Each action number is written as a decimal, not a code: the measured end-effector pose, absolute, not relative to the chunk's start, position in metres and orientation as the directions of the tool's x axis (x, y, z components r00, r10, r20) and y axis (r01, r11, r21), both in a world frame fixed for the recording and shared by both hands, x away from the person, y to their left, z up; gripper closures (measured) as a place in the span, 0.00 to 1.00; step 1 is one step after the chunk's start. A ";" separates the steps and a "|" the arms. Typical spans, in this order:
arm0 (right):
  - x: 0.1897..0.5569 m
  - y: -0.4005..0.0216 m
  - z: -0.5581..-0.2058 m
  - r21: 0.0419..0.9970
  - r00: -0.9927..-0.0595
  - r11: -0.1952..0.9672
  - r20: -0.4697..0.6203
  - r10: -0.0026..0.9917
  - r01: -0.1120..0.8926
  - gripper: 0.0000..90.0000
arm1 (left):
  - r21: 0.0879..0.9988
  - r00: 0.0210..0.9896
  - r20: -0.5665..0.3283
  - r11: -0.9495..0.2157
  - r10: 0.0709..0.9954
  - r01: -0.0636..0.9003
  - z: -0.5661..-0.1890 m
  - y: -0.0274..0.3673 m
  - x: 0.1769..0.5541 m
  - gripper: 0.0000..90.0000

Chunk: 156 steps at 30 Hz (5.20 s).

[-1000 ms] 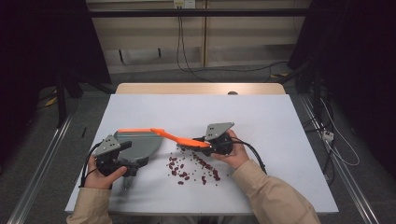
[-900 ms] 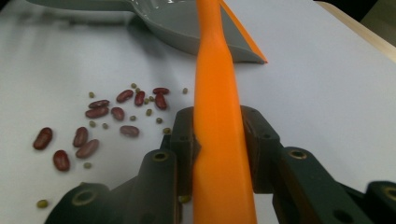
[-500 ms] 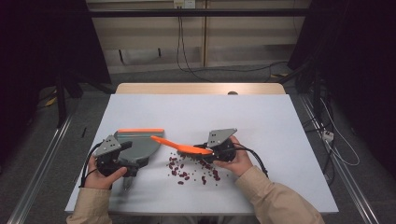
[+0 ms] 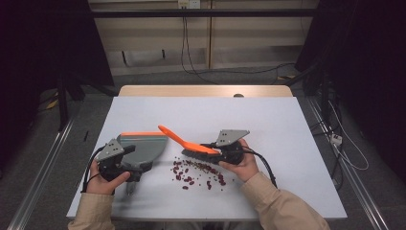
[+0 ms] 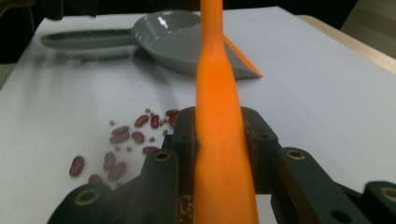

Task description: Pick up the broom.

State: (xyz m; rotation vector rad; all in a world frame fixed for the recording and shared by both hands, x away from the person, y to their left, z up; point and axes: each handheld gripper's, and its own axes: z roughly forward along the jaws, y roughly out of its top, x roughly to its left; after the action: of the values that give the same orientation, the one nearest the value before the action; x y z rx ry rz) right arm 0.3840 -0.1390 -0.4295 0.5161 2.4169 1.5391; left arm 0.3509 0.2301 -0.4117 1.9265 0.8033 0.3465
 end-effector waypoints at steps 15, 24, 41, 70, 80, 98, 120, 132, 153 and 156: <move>0.400 -0.097 -0.420 0.897 -0.881 0.361 0.061 0.469 0.254 0.79 | 0.877 0.740 -0.103 -0.290 0.665 0.382 -0.411 0.234 0.350 0.06; 0.363 -0.084 -0.423 0.880 -0.801 0.240 0.221 0.556 0.409 0.79 | 0.879 0.729 -0.101 -0.282 0.677 0.383 -0.410 0.242 0.347 0.06; 0.316 -0.057 -0.445 0.807 -0.734 0.114 0.455 0.504 0.579 0.79 | 0.879 0.720 -0.088 -0.287 0.689 0.382 -0.410 0.247 0.347 0.07; 0.345 -0.114 -0.452 0.805 -0.672 0.117 0.395 0.627 0.581 0.78 | 0.871 0.736 -0.079 -0.312 0.672 0.379 -0.411 0.239 0.347 0.07; 0.350 -0.119 -0.451 0.811 -0.683 0.106 0.405 0.607 0.575 0.79 | 0.870 0.737 -0.080 -0.313 0.671 0.380 -0.412 0.238 0.347 0.07; 0.335 -0.138 -0.434 0.850 -0.831 0.199 0.381 0.405 0.487 0.79 | 0.868 0.734 -0.082 -0.314 0.674 0.385 -0.413 0.238 0.347 0.07; 0.370 -0.163 -0.452 0.861 -0.868 0.269 0.315 0.383 0.432 0.79 | 0.861 0.732 -0.076 -0.326 0.677 0.391 -0.415 0.237 0.349 0.07; 0.371 -0.157 -0.447 0.868 -0.868 0.234 0.341 0.361 0.438 0.79 | 0.860 0.735 -0.081 -0.325 0.673 0.392 -0.417 0.235 0.349 0.07; 0.321 -0.206 -0.427 0.900 -0.670 0.193 0.134 0.730 0.391 0.79 | 0.869 0.745 -0.075 -0.324 0.663 0.375 -0.413 0.235 0.346 0.07; 0.316 -0.211 -0.429 0.901 -0.636 0.214 0.084 0.767 0.377 0.79 | 0.869 0.750 -0.070 -0.329 0.658 0.369 -0.412 0.233 0.346 0.07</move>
State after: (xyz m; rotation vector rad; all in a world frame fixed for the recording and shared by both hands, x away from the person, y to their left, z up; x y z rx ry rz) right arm 0.3163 -0.2108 -0.4293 1.0623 2.1139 1.3989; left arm 0.3461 0.2335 -0.4124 1.9526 0.7813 0.3643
